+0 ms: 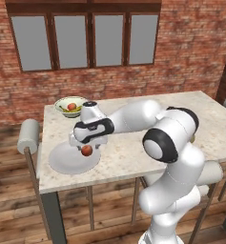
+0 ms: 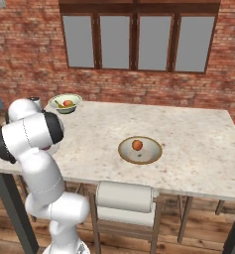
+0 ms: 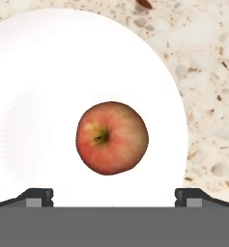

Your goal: Take the fruits from the plate on the dining counter and place two fruits in each bowl.

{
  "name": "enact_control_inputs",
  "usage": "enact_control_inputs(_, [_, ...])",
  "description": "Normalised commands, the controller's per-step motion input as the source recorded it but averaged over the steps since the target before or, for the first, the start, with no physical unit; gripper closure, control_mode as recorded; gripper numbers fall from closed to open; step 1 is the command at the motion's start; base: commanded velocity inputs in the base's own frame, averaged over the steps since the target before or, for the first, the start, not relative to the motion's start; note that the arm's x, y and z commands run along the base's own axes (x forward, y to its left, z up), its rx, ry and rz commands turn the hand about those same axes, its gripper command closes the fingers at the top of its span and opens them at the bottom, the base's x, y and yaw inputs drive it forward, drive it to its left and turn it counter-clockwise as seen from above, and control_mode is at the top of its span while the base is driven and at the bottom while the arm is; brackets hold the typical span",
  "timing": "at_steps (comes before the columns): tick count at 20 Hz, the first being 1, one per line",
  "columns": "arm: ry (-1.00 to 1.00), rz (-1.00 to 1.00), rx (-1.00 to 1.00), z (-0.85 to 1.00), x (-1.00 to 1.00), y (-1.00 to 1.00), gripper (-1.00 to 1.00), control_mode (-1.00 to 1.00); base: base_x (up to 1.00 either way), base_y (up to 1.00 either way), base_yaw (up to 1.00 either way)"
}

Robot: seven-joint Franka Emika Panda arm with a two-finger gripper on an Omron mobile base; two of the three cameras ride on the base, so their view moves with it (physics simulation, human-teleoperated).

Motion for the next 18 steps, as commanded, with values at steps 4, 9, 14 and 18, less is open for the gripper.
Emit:
enact_control_inputs(4, [-0.02,0.0,-0.06,-0.29,0.09,0.03,-1.0,-1.0,0.0,0.0,0.0])
enact_control_inputs(9, [-0.02,0.0,-0.05,-0.21,0.04,0.06,-1.0,-1.0,0.0,0.0,0.0])
enact_control_inputs(14, [0.0,0.0,-0.01,-0.03,0.02,0.02,-1.0,-1.0,0.0,0.0,0.0])
enact_control_inputs(18, [0.0,0.0,0.0,0.0,0.23,0.0,-1.0,-1.0,0.0,0.0,0.0])
